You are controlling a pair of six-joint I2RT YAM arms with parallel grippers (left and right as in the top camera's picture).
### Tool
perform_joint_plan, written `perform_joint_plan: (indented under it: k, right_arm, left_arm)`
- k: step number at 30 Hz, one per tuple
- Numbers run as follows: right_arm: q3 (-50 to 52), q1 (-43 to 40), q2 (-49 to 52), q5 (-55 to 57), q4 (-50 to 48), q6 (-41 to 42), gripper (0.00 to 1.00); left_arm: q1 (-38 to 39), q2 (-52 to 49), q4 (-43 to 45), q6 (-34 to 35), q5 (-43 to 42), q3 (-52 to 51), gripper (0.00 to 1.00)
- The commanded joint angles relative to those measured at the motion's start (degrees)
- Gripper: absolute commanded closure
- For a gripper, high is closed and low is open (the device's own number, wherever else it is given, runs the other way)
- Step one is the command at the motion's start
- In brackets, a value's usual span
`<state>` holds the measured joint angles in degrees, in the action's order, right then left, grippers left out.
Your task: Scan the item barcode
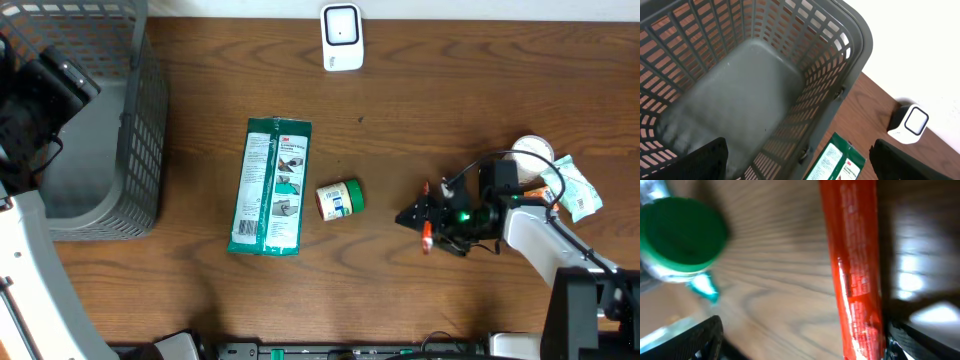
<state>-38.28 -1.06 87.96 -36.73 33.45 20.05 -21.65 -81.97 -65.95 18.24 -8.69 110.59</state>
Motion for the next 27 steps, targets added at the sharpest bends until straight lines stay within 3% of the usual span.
perform_joint_plan:
  k: [1, 4, 7, 9, 10, 12, 13, 15, 16, 20, 27]
  right_arm:
    - [-0.31, -0.50, 0.70, 21.16, 3.15, -0.90, 0.11]
    - [-0.90, -0.39, 0.70, 23.69, 3.72, -0.87, 0.31]
    - [-0.94, -0.39, 0.70, 23.82, 3.37, -0.90, 0.80]
    - [-0.94, -0.39, 0.70, 23.78, 3.23, -0.90, 0.96]
    - [-0.94, -0.39, 0.70, 23.76, 3.17, -0.90, 0.99]
    - [-0.94, -0.39, 0.70, 21.57, 2.80, -2.25, 0.99]
    - [-0.94, -0.39, 0.70, 19.06, 2.43, -3.61, 0.83]
    - [-1.11, -0.39, 0.70, 16.70, 2.12, -4.83, 0.66]
    - [-1.64, -0.39, 0.70, 14.73, 2.16, -7.58, 0.62]
    - [-5.09, -0.39, 0.70, 9.99, 5.49, -14.40, 0.58]
    - [-17.03, -0.35, 0.70, 15.06, 19.52, -14.36, 0.55]
  left_arm:
    - [-0.20, -0.04, 0.02, 0.50, 0.13, 0.13, 0.12]
    - [-0.20, -0.04, 0.02, 0.50, 0.13, 0.13, 0.12]
    - [-0.20, -0.04, 0.02, 0.52, 0.13, 0.13, 0.12]
    - [-0.20, -0.04, 0.02, 0.52, 0.13, 0.13, 0.12]
    - [-0.20, -0.04, 0.02, 0.50, 0.13, 0.13, 0.12]
    - [-0.20, -0.04, 0.02, 0.52, 0.13, 0.13, 0.12]
    - [-0.20, -0.04, 0.02, 0.52, 0.13, 0.13, 0.12]
    - [-0.20, -0.04, 0.02, 0.50, 0.13, 0.13, 0.12]
    - [-0.20, -0.04, 0.02, 0.50, 0.13, 0.13, 0.12]
    - [-0.20, -0.04, 0.02, 0.50, 0.13, 0.13, 0.12]
    - [-0.20, -0.04, 0.02, 0.50, 0.13, 0.13, 0.12]
